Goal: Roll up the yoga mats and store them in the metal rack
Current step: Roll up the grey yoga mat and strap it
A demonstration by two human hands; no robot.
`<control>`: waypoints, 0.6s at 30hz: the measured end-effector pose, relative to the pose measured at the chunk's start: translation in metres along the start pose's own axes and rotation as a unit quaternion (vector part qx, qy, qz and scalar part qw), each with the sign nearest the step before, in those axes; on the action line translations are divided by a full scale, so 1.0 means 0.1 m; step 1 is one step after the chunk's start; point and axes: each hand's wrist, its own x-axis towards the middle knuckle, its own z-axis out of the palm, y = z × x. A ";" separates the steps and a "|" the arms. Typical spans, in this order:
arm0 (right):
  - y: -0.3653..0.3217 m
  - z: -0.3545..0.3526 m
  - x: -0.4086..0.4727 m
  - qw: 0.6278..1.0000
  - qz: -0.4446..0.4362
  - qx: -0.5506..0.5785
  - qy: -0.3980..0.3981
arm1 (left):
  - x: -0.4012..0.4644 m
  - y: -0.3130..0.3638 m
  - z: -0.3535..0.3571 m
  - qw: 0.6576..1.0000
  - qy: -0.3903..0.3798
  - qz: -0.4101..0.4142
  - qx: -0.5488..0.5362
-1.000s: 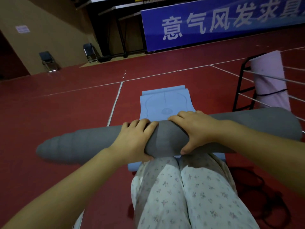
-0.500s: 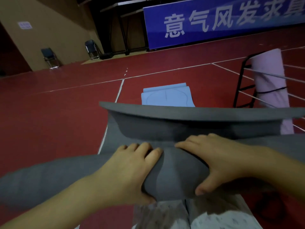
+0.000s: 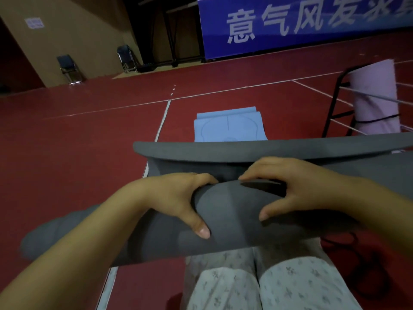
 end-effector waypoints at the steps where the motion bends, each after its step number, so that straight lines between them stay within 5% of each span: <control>1: -0.02 0.01 -0.03 1.000 -0.001 -0.022 0.005 | 0.02 -0.02 -0.02 1.000 -0.005 0.000 -0.013; 6: -0.07 0.18 -0.13 0.990 0.037 -0.133 -0.014 | 0.12 -0.13 -0.15 0.996 -0.046 -0.019 -0.075; 11: 0.05 0.15 -0.05 0.994 0.050 -0.092 0.018 | 0.12 -0.09 -0.19 0.993 -0.020 -0.051 -0.100; 15: 0.14 0.05 0.10 0.998 0.060 -0.032 -0.001 | -0.04 0.09 -0.22 0.987 0.126 -0.081 0.051; 18: 0.21 -0.02 0.19 0.997 0.076 0.021 -0.020 | -0.15 0.28 -0.08 0.953 0.211 -0.054 0.212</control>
